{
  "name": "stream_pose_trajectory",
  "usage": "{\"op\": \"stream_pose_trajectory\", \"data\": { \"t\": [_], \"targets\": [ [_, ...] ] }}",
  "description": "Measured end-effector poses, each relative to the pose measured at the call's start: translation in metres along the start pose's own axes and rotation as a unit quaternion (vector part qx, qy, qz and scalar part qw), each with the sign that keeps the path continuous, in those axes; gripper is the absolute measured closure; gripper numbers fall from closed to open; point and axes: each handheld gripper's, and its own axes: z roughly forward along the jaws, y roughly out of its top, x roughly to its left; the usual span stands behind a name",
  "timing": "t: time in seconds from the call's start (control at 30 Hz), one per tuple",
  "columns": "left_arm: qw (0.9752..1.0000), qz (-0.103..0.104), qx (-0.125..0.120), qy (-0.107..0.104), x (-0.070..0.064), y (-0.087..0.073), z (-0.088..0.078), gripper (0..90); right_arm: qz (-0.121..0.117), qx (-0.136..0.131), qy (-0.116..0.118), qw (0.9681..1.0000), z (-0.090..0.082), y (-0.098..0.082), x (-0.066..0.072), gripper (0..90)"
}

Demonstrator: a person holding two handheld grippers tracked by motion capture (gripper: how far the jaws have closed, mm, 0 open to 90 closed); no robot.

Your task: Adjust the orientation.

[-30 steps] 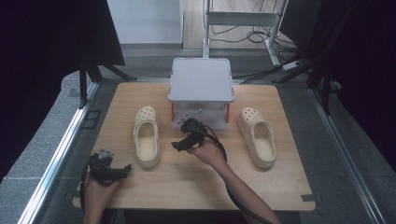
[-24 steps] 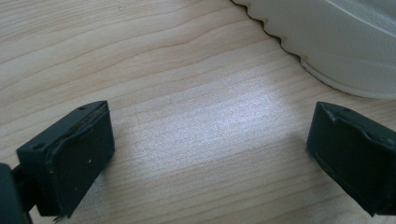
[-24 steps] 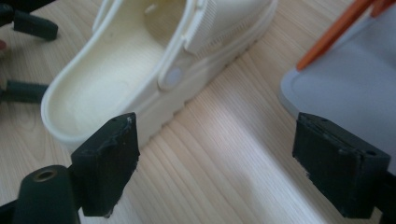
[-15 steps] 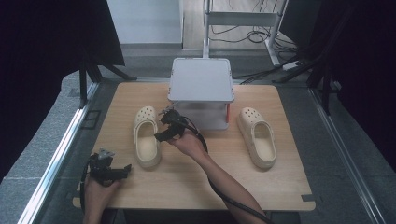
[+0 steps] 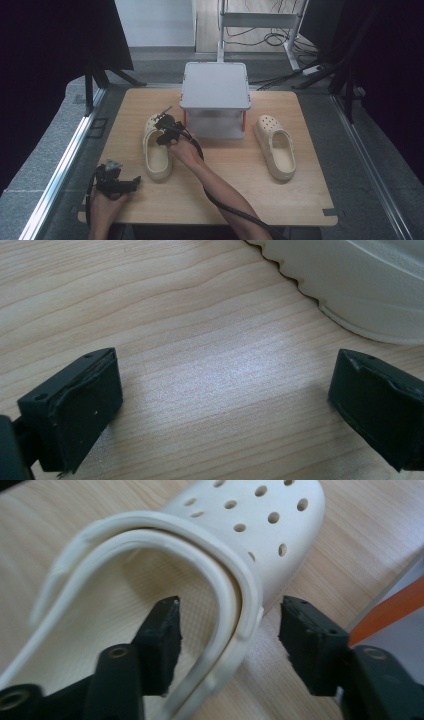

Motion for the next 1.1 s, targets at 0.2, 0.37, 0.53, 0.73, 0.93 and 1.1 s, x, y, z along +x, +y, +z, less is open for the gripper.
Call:
{"op": "stream_pose_trajectory", "data": {
  "t": [0.2, 0.37, 0.53, 0.73, 0.93, 1.1],
  "targets": [
    [1.0000, 0.001, 0.001, -0.001, 0.000, 0.000, 0.000, 0.7, 0.013, 0.016, -0.026, 0.9994, 0.008, 0.004, 0.002, 61.5],
    [1.0000, 0.002, 0.000, -0.002, 0.000, 0.000, 0.000, 0.7, 0.000, 0.024, -0.047, 0.9986, 0.001, 0.004, 0.002, 75.8],
    [1.0000, 0.001, 0.000, -0.003, 0.000, 0.000, 0.000, 0.7, -0.024, 0.027, -0.040, 0.9986, -0.013, 0.003, 0.003, 76.2],
    [1.0000, 0.001, 0.000, -0.003, 0.000, 0.000, 0.000, 0.7, -0.036, 0.011, -0.013, 0.9992, -0.040, -0.002, 0.002, 76.1],
    [1.0000, 0.002, 0.000, -0.002, 0.000, 0.000, 0.000, 0.7, -0.047, 0.000, 0.015, 0.9988, -0.068, -0.012, 0.002, 76.0],
    [1.0000, 0.002, 0.000, -0.002, 0.000, 0.000, 0.000, 0.7, -0.049, -0.006, 0.030, 0.9984, -0.091, -0.024, 0.001, 76.0]
  ]
}}
